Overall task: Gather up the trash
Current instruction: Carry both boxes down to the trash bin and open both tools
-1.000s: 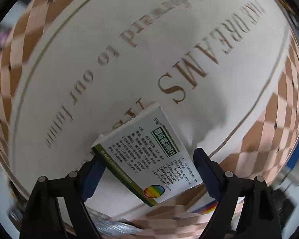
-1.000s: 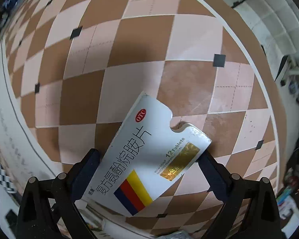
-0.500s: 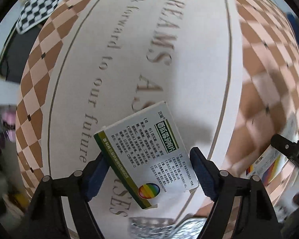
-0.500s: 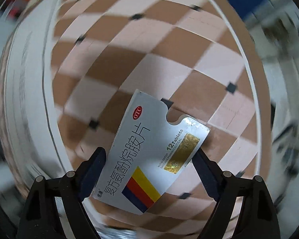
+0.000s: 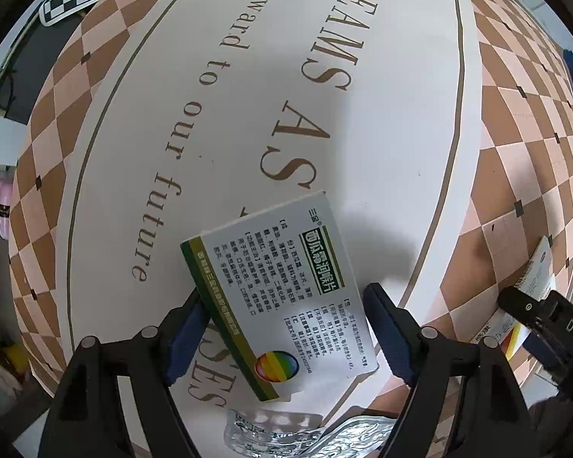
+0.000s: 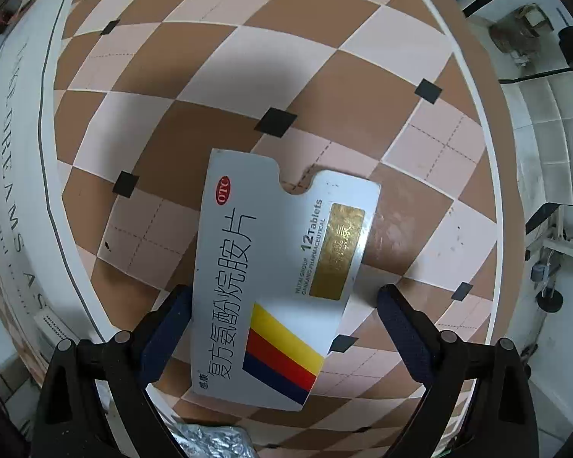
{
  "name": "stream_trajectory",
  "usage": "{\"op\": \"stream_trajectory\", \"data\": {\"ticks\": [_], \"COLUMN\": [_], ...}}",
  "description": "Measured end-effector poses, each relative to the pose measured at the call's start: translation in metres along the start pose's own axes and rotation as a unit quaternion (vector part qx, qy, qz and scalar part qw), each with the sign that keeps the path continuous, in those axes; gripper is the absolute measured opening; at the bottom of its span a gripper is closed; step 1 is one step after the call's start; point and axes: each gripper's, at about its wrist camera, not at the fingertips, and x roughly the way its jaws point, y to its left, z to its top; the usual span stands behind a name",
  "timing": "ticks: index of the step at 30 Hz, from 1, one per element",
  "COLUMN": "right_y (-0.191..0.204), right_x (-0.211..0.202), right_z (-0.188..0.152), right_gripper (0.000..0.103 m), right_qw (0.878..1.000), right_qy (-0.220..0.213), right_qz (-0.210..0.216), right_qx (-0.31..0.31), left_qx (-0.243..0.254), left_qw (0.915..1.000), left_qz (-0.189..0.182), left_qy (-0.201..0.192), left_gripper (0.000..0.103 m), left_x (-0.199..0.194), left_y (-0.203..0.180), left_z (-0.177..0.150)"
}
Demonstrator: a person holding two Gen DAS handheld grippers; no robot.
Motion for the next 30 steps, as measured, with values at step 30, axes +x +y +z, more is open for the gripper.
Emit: {"op": "stream_trajectory", "data": {"ticks": [30], "right_y": [-0.037], "right_x": [-0.109], "right_z": [-0.241], "right_gripper": [0.077], "right_qw": [0.949], "right_qy": [-0.261], "right_qz": [0.02], "right_qx": [-0.176], "left_qx": [0.134], "left_qw": [0.9616], "left_qz": [-0.026], "left_qy": [-0.239], "left_gripper": [0.07], "left_x": [-0.165], "left_y": [0.038], "left_z": [-0.145]}}
